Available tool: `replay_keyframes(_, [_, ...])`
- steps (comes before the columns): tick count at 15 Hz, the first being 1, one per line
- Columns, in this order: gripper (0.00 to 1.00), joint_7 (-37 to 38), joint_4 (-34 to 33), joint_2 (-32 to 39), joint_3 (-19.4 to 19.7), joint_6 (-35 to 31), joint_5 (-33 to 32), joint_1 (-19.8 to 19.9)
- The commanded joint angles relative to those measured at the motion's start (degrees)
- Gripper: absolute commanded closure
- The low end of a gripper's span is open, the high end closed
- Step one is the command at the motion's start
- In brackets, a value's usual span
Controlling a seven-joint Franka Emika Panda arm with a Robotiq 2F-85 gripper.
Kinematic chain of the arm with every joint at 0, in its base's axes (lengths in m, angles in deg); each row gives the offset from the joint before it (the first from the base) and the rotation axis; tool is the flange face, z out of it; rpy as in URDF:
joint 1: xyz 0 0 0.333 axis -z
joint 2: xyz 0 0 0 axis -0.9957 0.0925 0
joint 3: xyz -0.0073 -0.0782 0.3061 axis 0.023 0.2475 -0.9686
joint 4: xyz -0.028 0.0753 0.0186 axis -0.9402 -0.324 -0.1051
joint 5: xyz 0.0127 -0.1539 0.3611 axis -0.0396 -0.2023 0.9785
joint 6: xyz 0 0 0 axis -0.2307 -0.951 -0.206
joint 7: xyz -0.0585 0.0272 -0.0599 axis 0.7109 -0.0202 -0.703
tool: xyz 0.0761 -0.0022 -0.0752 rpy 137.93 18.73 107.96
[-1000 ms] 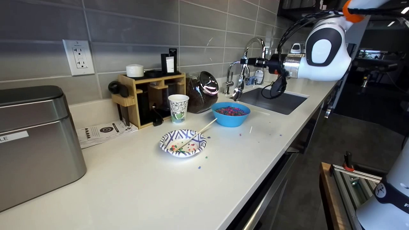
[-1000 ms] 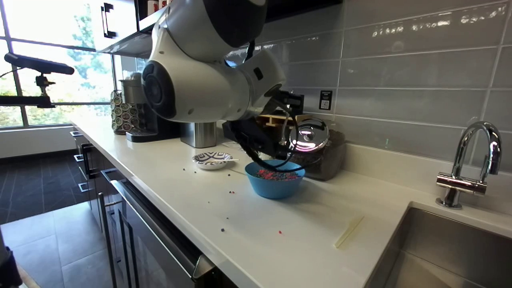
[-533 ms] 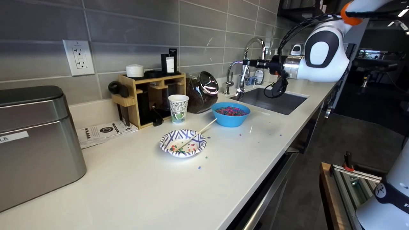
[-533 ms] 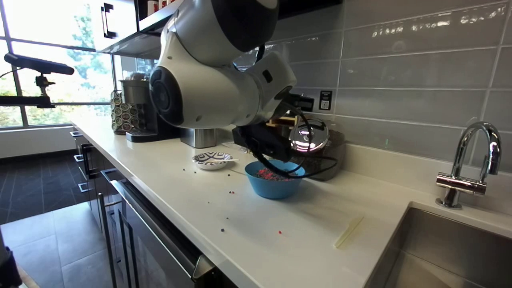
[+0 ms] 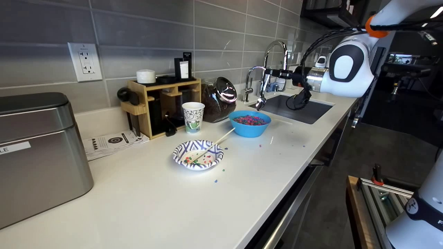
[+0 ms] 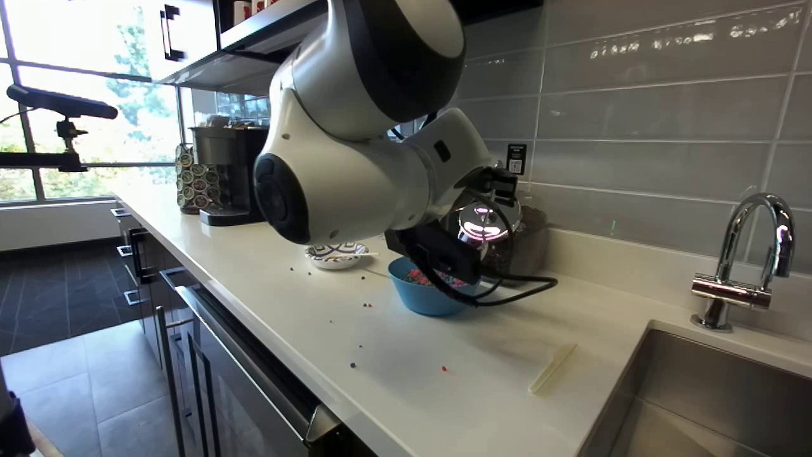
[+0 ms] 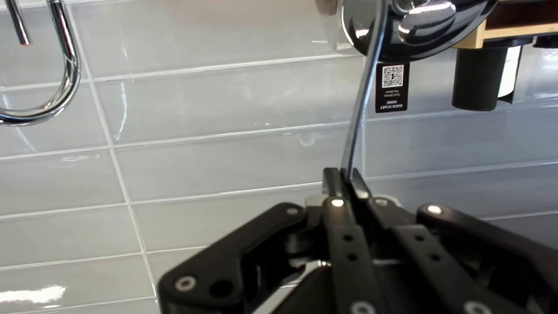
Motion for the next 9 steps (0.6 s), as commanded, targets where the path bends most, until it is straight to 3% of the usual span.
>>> replay_keyframes(1, [1.0, -2.15, -1.15, 3.86, 1.28, 3.35, 0.49, -0.61])
replay_keyframes(9, [1.0, -2.26, -4.58, 8.44, 1.42, 2.7, 0.46, -2.45])
